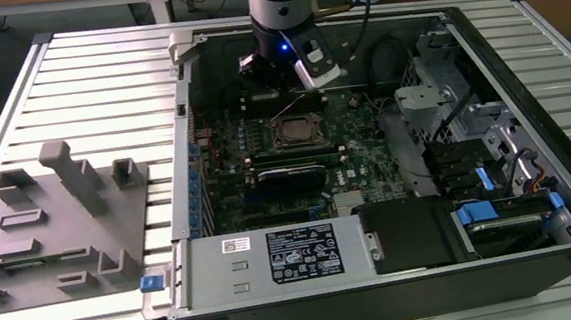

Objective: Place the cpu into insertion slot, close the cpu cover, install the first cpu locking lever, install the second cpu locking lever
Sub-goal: 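Install the first cpu locking lever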

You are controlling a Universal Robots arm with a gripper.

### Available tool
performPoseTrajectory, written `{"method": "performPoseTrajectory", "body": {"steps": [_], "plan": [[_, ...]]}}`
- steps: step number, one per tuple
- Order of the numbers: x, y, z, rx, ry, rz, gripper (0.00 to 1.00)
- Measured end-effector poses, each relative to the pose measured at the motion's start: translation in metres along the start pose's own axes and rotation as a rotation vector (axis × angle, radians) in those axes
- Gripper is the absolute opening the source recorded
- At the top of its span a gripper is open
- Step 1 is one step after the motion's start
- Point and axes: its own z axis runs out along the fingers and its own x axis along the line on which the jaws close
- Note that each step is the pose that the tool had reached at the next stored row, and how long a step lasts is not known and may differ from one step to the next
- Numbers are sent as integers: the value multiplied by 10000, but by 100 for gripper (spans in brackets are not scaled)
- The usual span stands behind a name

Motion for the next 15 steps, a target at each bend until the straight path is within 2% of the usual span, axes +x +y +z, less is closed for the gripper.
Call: {"method": "performPoseTrajectory", "body": {"steps": [8,15], "plan": [[-4,-7,48,1,0,-1,10],[-16,49,83,-2,-1,-2,10]]}}
